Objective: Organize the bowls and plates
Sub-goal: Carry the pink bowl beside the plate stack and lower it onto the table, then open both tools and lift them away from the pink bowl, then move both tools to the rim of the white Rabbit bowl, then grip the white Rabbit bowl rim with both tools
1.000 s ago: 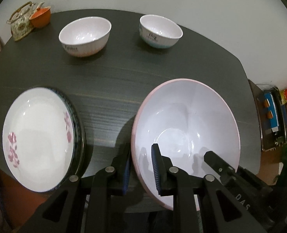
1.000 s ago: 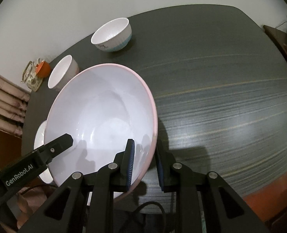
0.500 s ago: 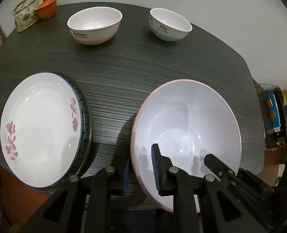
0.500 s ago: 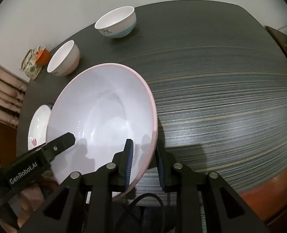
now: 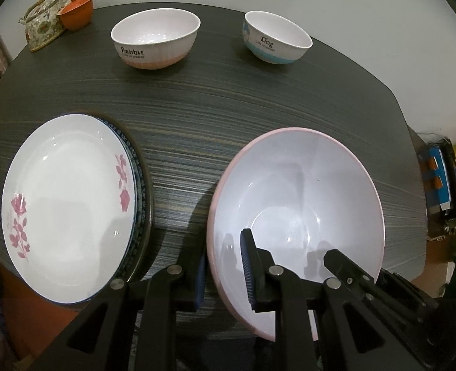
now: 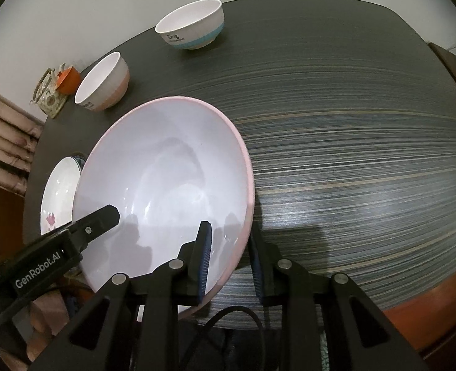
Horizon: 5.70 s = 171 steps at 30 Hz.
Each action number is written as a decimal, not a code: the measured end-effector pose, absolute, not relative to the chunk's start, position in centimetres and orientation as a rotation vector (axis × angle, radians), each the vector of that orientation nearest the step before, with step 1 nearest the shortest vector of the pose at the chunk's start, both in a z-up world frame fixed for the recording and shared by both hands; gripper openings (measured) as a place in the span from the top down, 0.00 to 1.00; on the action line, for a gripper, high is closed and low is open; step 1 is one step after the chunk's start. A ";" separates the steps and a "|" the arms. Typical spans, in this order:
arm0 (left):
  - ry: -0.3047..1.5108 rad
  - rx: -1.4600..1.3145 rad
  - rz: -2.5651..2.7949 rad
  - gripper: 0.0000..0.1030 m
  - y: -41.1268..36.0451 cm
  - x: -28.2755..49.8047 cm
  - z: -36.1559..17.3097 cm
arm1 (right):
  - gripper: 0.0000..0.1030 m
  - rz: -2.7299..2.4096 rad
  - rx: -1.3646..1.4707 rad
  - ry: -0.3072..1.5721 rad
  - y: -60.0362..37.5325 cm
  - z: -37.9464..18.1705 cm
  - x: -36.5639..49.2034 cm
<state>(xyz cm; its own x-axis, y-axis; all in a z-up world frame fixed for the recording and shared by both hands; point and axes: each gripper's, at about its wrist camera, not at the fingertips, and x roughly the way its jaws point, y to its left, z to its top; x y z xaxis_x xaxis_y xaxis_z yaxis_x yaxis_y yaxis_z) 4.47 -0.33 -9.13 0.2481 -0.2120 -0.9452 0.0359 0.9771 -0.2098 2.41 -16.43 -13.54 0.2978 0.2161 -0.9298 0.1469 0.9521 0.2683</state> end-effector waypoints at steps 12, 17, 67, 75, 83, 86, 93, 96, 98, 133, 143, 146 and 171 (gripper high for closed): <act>1.318 -0.147 -0.162 0.80 -0.4 4.7 -9.3 | 0.58 0.063 0.304 1.263 -15.8 -13.2 2.5; 1.312 -0.156 -0.153 0.74 0.0 4.6 -9.1 | 0.54 0.059 0.307 1.259 -16.0 -13.2 2.6; 1.160 -0.296 -0.045 0.51 9.4 6.5 -3.0 | 0.47 0.097 0.183 1.092 -14.6 -6.2 7.3; 1.150 -0.266 0.009 0.51 11.5 8.8 -2.9 | 0.47 0.222 0.152 1.088 -11.1 -4.7 10.0; 1.158 -0.266 0.049 0.51 13.4 11.5 -3.4 | 0.47 0.257 0.022 1.087 -8.2 -4.8 14.2; 1.167 -0.272 0.061 0.51 13.9 12.5 -3.8 | 0.47 0.284 0.045 1.111 -7.8 -5.1 16.2; 1.186 -0.317 0.061 0.51 14.5 15.5 -4.9 | 0.47 0.293 0.083 1.170 -7.0 -6.9 19.9; 1.188 -0.342 0.057 0.51 14.5 17.0 -5.4 | 0.47 0.308 0.108 1.204 -6.4 -8.5 21.2; 1.184 -0.360 0.055 0.51 14.5 18.1 -5.7 | 0.47 0.311 0.113 1.223 -6.2 -9.5 22.2; 1.226 -0.436 0.004 0.86 13.1 25.8 -10.6 | 0.77 0.389 0.222 1.349 -2.3 -15.5 29.4; 1.232 -0.410 -0.020 0.85 11.6 24.8 -9.4 | 0.82 0.385 0.205 1.310 -3.0 -14.2 28.0; 1.223 -0.400 -0.034 0.85 11.2 24.0 -8.8 | 0.81 0.382 0.225 1.301 -3.9 -13.3 27.3; 1.170 -0.307 -0.142 0.85 4.4 14.8 -1.4 | 0.81 0.332 0.340 1.173 -12.4 -5.6 17.3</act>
